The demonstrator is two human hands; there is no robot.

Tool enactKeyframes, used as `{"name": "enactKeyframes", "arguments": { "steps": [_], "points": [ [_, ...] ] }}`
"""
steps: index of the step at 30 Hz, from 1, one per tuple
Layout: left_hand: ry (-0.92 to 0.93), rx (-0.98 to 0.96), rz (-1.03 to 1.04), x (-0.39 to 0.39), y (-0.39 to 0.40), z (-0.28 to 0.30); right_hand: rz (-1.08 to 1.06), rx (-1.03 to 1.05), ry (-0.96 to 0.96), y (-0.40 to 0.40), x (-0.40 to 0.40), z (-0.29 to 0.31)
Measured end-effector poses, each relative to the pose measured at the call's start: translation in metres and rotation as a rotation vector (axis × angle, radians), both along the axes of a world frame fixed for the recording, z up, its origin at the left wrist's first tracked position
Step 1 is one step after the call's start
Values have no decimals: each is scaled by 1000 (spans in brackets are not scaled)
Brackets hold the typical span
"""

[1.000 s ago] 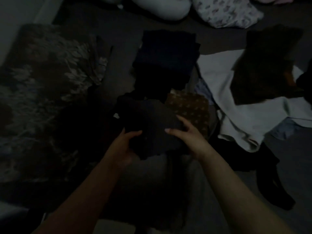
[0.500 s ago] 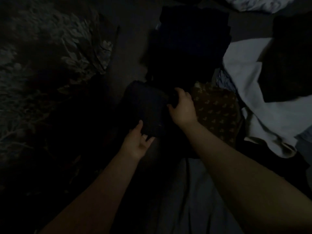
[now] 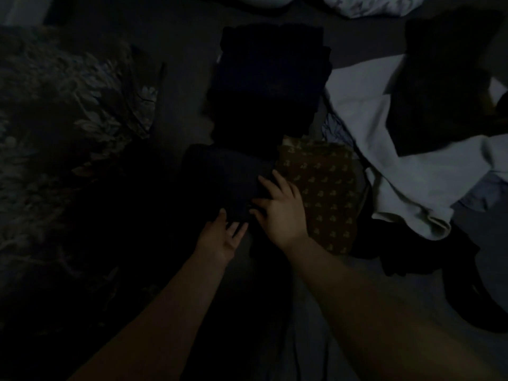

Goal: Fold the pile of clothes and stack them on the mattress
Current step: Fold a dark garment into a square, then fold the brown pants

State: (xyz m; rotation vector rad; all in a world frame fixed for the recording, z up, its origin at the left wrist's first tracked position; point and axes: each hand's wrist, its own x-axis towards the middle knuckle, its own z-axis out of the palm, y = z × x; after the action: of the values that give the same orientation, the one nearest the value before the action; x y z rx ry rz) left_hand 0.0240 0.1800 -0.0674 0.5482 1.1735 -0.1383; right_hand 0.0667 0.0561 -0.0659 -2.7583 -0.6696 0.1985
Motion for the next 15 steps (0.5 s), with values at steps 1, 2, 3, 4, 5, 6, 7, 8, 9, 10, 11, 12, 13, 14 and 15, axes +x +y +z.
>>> {"name": "enactKeyframes", "arguments": {
  "steps": [1, 2, 3, 4, 5, 6, 7, 8, 9, 10, 11, 12, 13, 14, 15],
  "points": [
    [-7, -2, 15, 0, 0, 0, -9, 41, -14, 0, 2, -1],
    [-7, -1, 31, 0, 0, -1, -25, 82, -5, 0, 3, -1],
    [-4, -2, 50, -1, 0, -3, -44, 119, 21, 0, 4, -1],
    [-4, -6, 67, -1, -1, -4, -56, 146, 35, 1, 5, -2],
    [1, -9, 81, -1, -2, -6, -52, 156, 37, 1, 5, -4],
    [1, -18, 93, -2, -2, -6, -45, 163, 31, 2, 6, -6],
    [0, -21, 102, -2, -3, -5, -58, 184, 39, 3, 7, -7],
    [-4, -21, 106, -2, -4, -5, -90, 213, 59, 4, 7, -9],
    [-2, -18, 103, -2, -3, -5, -127, 242, 86, 5, 8, -9],
    [-5, -10, 99, -3, -2, -6, -152, 271, 105, 6, 7, -10],
    [-6, 9, 83, -3, -2, -3, -168, 301, 115, 6, 5, -9],
    [-17, 28, 60, -3, -1, -1, -184, 336, 115, 4, 3, -7],
    [-9, 63, 33, -3, -2, 1, -212, 376, 105, -1, 0, -4],
    [2, 103, 3, -3, -4, 4, -254, 415, 73, -9, -3, -1],
    [42, 167, -43, -4, -6, 6, -306, 442, 22, -19, -5, 1]
  ]
}}
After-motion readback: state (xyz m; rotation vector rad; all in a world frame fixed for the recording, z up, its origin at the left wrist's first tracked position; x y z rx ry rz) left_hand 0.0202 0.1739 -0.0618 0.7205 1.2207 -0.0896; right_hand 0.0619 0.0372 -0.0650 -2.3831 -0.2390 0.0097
